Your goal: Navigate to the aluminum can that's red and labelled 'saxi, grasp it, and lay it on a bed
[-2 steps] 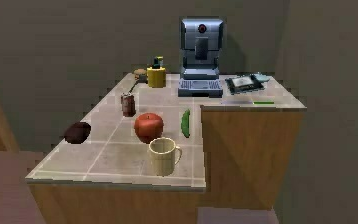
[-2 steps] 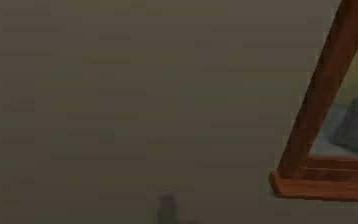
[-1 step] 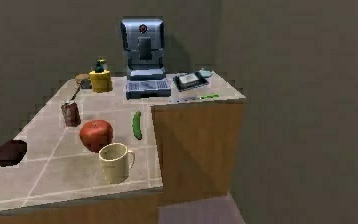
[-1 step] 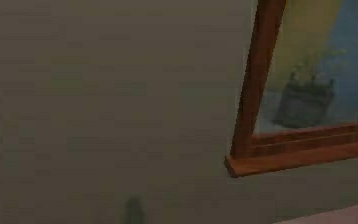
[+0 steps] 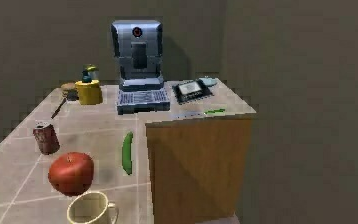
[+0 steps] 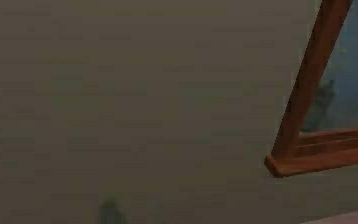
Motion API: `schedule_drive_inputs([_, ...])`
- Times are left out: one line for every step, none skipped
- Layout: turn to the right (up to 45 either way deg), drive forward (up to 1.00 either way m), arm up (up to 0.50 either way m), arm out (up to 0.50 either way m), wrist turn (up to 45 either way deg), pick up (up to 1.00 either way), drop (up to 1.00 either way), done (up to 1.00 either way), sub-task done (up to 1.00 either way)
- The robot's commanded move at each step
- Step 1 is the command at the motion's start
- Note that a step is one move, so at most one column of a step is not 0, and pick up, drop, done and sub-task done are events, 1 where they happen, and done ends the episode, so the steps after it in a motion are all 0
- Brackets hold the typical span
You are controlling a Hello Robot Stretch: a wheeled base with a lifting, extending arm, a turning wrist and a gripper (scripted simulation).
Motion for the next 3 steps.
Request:
schedule_drive_inputs([-45.0,0.00,0.00,0.00,0.0,0.00,0.00,0.00,0.00])
schedule_drive_inputs([-45.0,0.00,0.00,0.00,0.0,0.00,0.00,0.00,0.00])
schedule_drive_inputs([-30.0,0.00,0.00,0.00,0.0,0.00,0.00,0.00,0.00])
